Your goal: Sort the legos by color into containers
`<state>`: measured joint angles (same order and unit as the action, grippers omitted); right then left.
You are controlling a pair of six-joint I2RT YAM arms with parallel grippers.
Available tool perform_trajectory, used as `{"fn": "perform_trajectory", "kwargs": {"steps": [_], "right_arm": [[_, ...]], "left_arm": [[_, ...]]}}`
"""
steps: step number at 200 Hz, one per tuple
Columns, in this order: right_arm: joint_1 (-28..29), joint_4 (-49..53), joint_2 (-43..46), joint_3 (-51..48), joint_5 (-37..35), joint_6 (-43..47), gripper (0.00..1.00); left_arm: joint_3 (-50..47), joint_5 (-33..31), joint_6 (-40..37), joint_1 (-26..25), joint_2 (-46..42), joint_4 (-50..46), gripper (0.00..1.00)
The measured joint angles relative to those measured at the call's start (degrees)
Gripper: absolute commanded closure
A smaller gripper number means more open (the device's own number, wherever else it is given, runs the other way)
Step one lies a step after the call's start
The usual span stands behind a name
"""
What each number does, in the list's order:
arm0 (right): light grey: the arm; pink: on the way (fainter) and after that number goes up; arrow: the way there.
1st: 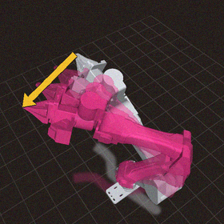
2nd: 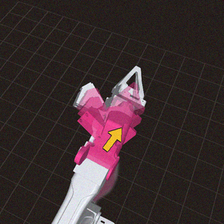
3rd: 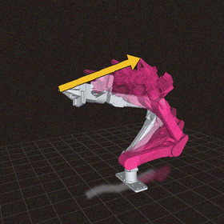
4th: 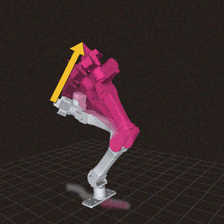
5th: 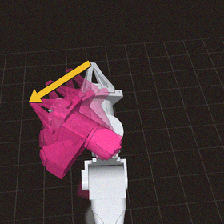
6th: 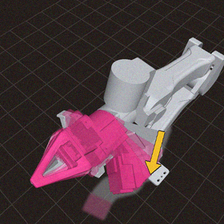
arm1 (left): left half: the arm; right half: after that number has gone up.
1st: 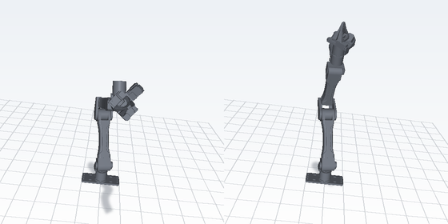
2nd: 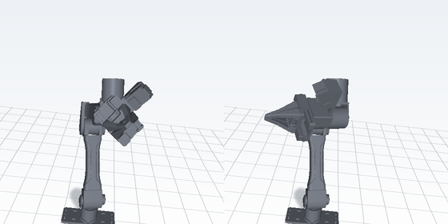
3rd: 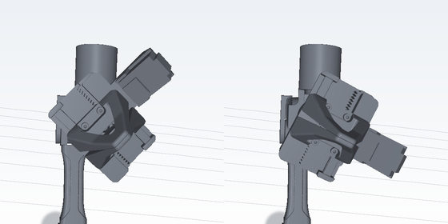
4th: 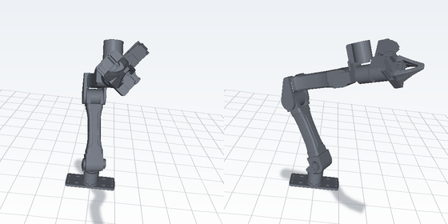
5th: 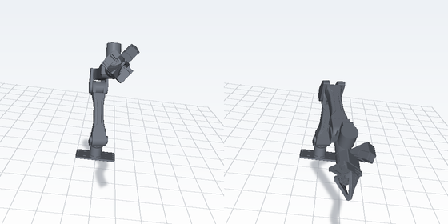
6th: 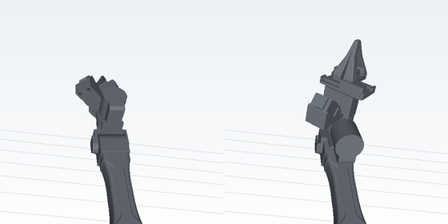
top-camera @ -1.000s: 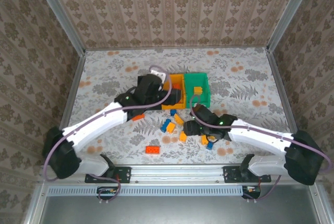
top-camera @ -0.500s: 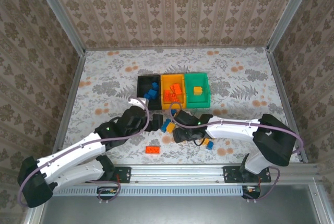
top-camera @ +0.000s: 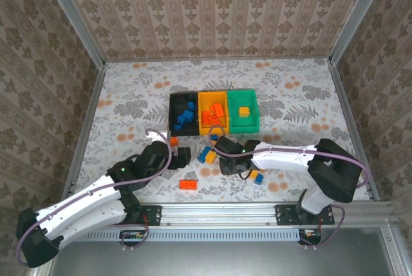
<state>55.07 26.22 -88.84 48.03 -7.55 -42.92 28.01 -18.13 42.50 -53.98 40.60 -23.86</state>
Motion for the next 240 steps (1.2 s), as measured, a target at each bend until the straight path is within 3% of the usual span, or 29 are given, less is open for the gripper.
{"fn": "perform_trajectory", "kwargs": {"steps": [45,81,105,154,172,205,240], "right_arm": [[-1.9,7.0,11.8,-0.6,-1.4,1.4,0.76],[-9.7,10.4,16.7,7.3,-1.8,5.9,0.75],[-15.7,9.7,12.6,14.0,-1.9,8.8,0.75],[-25.0,5.7,-7.0,26.0,-2.9,11.5,0.73],[-27.5,5.3,-12.2,28.7,-3.1,11.7,0.66],[-29.8,5.2,-16.3,32.1,-2.9,12.9,0.38],[-29.7,5.0,-13.4,30.4,-2.1,12.8,0.32]], "left_arm": [[-0.2,-0.2,0.0,0.0,-0.3,-0.9,0.0],[-0.3,-0.1,0.0,0.0,-0.6,-0.9,0.0],[-0.5,-0.1,0.0,0.0,-0.6,-0.9,0.0],[-0.6,0.5,0.0,0.4,-0.6,-1.2,0.0],[-0.9,1.2,0.0,0.4,-0.6,-1.2,0.0],[-1.8,2.1,0.0,0.4,-0.6,-1.6,0.0],[-2.0,2.5,0.4,0.4,-1.4,-1.9,0.0]]}}
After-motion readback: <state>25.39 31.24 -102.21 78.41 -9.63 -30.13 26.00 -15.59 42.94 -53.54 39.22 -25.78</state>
